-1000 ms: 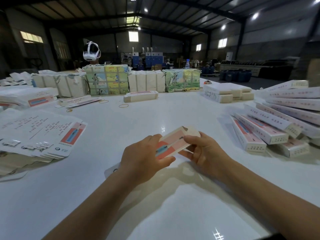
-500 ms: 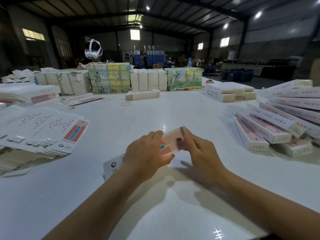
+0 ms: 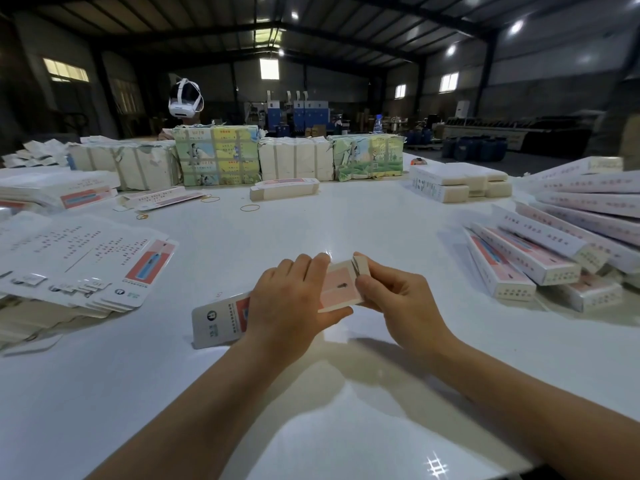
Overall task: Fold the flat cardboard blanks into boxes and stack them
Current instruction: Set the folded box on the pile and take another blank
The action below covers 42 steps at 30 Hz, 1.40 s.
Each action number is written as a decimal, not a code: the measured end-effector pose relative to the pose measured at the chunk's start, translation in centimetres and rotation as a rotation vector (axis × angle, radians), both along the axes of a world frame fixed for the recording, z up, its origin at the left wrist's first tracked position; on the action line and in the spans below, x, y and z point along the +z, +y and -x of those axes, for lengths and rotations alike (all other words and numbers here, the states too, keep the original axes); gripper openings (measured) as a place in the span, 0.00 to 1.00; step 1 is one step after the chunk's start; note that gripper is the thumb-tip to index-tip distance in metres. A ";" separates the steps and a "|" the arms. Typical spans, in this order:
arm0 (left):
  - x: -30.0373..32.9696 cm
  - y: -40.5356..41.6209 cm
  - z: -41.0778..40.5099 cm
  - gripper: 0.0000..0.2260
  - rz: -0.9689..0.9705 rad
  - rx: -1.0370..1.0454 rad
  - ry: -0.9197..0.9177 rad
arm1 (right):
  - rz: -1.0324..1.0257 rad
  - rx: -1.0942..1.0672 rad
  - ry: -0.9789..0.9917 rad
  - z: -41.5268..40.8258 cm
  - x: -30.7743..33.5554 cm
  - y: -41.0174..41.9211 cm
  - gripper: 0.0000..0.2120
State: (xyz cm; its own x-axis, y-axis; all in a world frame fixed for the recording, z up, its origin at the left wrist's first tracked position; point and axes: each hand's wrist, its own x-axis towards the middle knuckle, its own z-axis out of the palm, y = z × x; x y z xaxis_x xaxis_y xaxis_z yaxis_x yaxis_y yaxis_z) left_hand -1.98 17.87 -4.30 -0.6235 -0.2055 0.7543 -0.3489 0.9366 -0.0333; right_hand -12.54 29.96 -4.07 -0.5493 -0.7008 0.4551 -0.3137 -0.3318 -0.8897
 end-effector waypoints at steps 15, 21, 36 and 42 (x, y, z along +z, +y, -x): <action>0.2 0.8 0.2 0.32 0.046 0.076 -0.071 | -0.146 -0.186 0.219 -0.3 -0.4 0.2 0.19; 0.2 1.5 0.4 0.31 0.084 0.132 -0.074 | -0.195 -0.239 0.241 -0.4 -1.0 0.2 0.20; 1.2 1.9 0.5 0.28 -0.031 0.216 -0.039 | -0.182 -0.176 0.269 -0.7 -0.7 -0.2 0.13; 0.8 1.4 0.5 0.30 -0.105 0.282 -0.082 | -0.173 -0.312 0.423 -1.2 -0.9 -0.4 0.15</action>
